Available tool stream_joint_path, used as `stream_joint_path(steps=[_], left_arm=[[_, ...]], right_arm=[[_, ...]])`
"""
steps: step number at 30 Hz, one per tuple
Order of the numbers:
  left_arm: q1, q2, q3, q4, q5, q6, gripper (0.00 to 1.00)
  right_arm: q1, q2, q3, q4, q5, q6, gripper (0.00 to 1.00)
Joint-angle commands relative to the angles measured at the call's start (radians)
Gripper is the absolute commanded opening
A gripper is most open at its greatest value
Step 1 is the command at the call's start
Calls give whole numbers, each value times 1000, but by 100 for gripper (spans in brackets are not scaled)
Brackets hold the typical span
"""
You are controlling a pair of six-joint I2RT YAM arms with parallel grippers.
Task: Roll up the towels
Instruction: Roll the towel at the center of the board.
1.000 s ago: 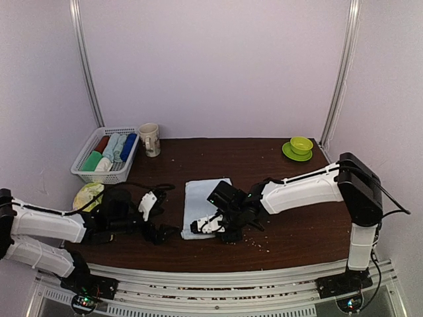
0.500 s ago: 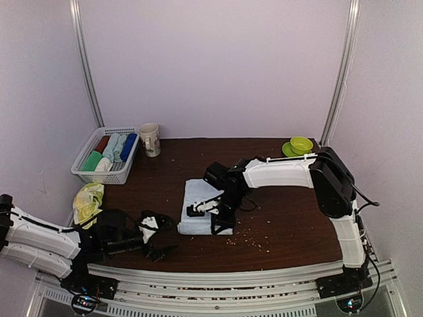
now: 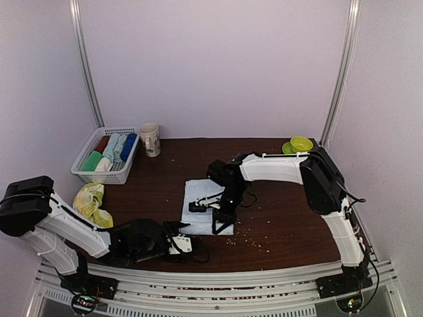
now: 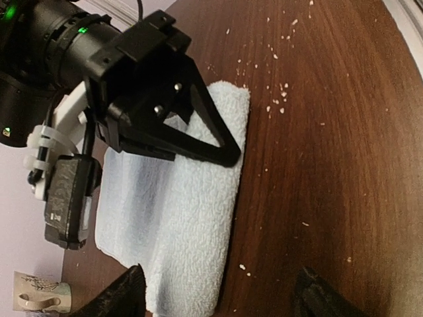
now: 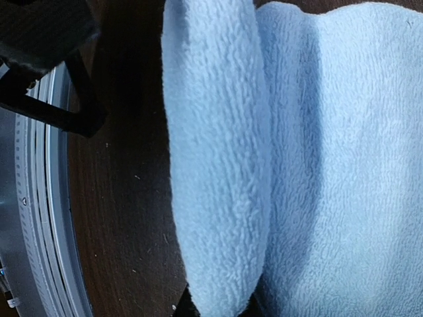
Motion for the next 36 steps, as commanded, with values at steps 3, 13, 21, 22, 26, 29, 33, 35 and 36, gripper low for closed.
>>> stream_joint_path(steps=[3, 13, 21, 22, 26, 29, 33, 35, 36], left_arm=[[-42, 100, 68, 73, -155, 126, 76], [-57, 245, 181, -21, -259, 185, 67], [-56, 318, 236, -82, -308, 169, 48], [-57, 325, 243, -92, -308, 167, 44], [-57, 350, 268, -137, -293, 150, 25], [-57, 353, 291, -202, -252, 125, 2], [-56, 344, 322, -291, -182, 94, 0], [-56, 338, 344, -353, -143, 76, 0], [-55, 336, 354, -381, -124, 62, 0]], right_arm=[[1, 88, -60, -117, 70, -20, 0], [2, 86, -76, -118, 62, -30, 0], [2, 85, -75, -123, 62, -40, 0], [1, 83, -78, -122, 63, -40, 0], [1, 67, -83, -117, 70, -43, 0], [0, 47, -88, -107, 83, -38, 8], [-13, -27, -119, -58, 133, 0, 31], [-26, -82, -140, -21, 171, 29, 42], [-34, -116, -153, -7, 183, 40, 49]])
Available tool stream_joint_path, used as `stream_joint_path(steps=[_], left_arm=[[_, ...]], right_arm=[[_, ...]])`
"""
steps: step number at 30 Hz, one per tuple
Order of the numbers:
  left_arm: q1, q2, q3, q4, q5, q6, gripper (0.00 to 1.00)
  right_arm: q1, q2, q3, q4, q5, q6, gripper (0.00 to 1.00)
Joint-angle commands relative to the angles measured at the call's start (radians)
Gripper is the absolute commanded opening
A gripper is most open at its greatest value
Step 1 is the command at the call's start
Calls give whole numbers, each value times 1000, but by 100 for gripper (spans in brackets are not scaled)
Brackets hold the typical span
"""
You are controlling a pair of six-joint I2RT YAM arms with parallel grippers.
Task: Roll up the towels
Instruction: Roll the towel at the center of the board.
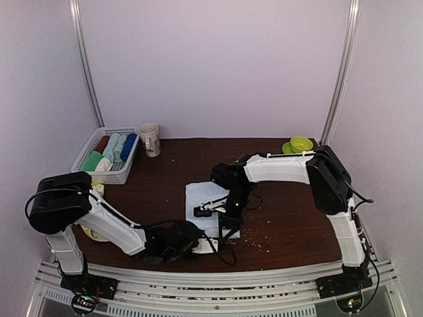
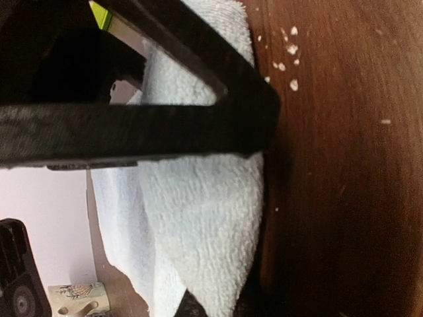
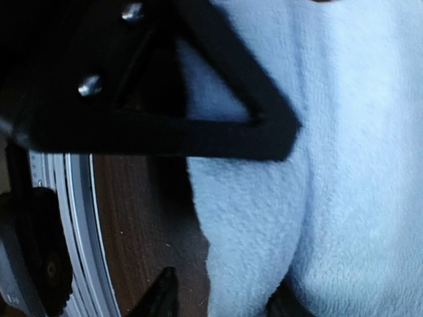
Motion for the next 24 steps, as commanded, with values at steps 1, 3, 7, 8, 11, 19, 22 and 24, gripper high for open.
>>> stream_joint_path(steps=[1, 3, 7, 8, 11, 19, 22, 24], left_arm=[[1, 5, 46, -202, 142, -68, 0], [5, 6, 73, -267, 193, -97, 0], [17, 2, 111, -354, 283, -146, 0], [21, -2, 116, -373, 310, -157, 0], [39, -14, 144, -433, 388, -191, 0], [110, -38, 226, -568, 630, -257, 0], [137, -16, 266, -617, 706, -288, 0], [154, 21, 311, -674, 753, -311, 0]], right_arm=[[-37, -90, -82, 47, 215, 62, 54], [-45, -175, -117, 101, 266, 94, 60], [-49, -355, -243, 255, 449, 176, 85], [-49, -404, -286, 305, 489, 198, 98], [-47, -547, -437, 478, 606, 254, 100], [-18, -1024, -942, 1031, 879, 305, 100], [10, -1185, -1112, 1221, 969, 304, 100], [21, -1263, -1189, 1286, 952, 298, 100]])
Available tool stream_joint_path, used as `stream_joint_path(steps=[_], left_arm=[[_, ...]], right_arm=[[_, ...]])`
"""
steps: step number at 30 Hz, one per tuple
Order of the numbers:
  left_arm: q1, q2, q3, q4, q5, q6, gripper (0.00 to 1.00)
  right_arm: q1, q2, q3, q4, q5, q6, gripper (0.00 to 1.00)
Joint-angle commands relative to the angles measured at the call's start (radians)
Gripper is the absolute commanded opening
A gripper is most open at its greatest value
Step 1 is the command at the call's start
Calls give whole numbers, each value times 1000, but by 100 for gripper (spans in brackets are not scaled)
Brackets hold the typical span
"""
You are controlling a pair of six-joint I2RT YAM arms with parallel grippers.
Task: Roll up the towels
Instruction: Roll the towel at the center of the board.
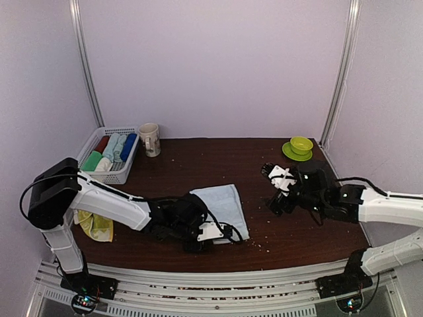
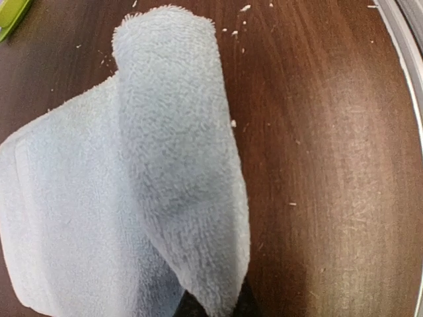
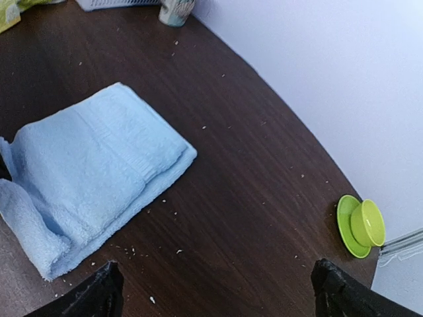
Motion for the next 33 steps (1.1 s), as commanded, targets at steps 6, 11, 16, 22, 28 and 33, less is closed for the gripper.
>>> stream_joint_path(steps=[6, 11, 16, 22, 28, 33], left_arm=[[78, 186, 194, -370, 365, -94, 0], [124, 210, 240, -447, 493, -79, 0], [170, 241, 294, -536, 559, -63, 0], [201, 318, 370, -634, 603, -39, 0], [218, 351, 431, -660, 634, -44, 0], [218, 408, 480, -695, 665, -34, 0]], right_arm=[[123, -181, -123, 188, -13, -113, 100], [368, -153, -189, 221, 162, -290, 100], [487, -150, -206, 202, 278, -362, 98], [578, -178, -225, 135, 370, -466, 98], [580, -25, -186, 132, 342, -486, 94], [577, 203, -147, 200, 413, -483, 90]])
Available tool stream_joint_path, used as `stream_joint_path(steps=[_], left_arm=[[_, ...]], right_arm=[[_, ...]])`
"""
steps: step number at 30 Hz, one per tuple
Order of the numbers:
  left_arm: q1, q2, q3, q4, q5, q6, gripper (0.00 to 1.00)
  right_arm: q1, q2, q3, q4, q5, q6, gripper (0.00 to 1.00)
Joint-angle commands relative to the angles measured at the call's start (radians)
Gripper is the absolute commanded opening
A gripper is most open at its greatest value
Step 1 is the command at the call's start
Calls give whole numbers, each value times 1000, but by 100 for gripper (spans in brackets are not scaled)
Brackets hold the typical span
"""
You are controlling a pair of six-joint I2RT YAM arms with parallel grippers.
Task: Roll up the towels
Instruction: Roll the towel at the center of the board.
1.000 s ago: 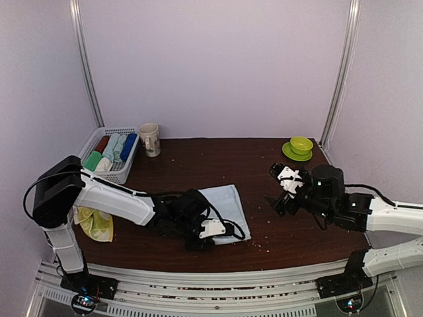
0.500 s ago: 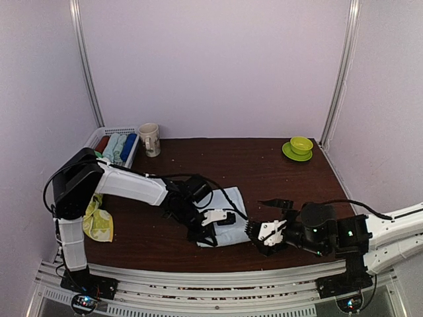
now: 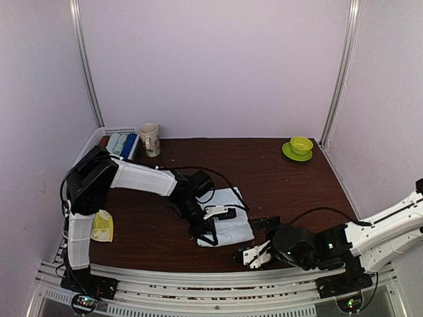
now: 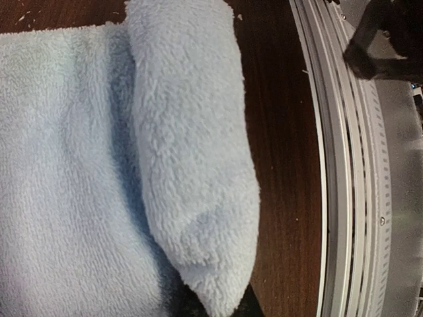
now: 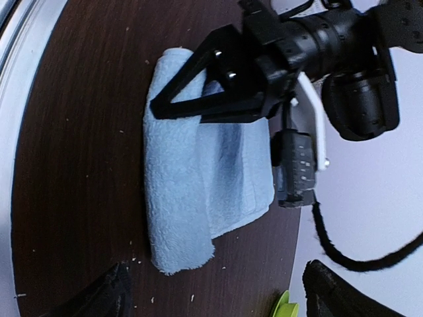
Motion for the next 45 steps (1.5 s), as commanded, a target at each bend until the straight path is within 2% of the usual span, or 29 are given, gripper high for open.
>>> stream_joint_path(steps=[1, 4, 7, 14, 16, 25, 29, 30, 32, 33, 34, 36, 38, 39, 45], left_arm=[[-4, 84, -2, -104, 3, 19, 0], [-2, 94, 1, -98, 23, 23, 0], [2, 100, -8, -96, 35, 38, 0], [22, 102, 9, -107, 33, 59, 0], [36, 97, 20, -108, 62, 68, 0], [49, 86, 16, -110, 65, 78, 0], [49, 85, 0, -111, 57, 75, 0], [49, 83, -4, -111, 54, 76, 0], [50, 81, -6, -109, 49, 77, 0], [49, 79, -6, -110, 46, 80, 0], [50, 77, -7, -109, 39, 81, 2], [51, 65, -15, -91, 8, 67, 10], [52, 35, -30, -58, -33, 39, 32], [52, 15, -51, -18, -56, 17, 40], [58, -110, -178, 192, -209, -99, 75]], right_arm=[[1, 162, 43, 61, 86, -7, 89], [1, 259, 59, 124, 119, 7, 87], [-6, 339, 46, 256, 162, -8, 87], [-52, 511, 51, 434, 148, -76, 84], [-63, 532, 50, 446, 127, -69, 78], [-91, 608, 68, 471, 111, -73, 64], [-97, 639, 111, 414, 89, -59, 43], [-99, 643, 121, 394, 78, -54, 30], [-105, 639, 144, 334, 39, -35, 18], [-111, 635, 155, 308, 11, -23, 8], [-116, 630, 168, 271, -13, -9, 0], [-127, 615, 190, 207, -59, 15, 0], [-133, 595, 208, 158, -101, 39, 0], [-137, 584, 213, 142, -116, 50, 0], [-163, 568, 246, 20, -203, 121, 0]])
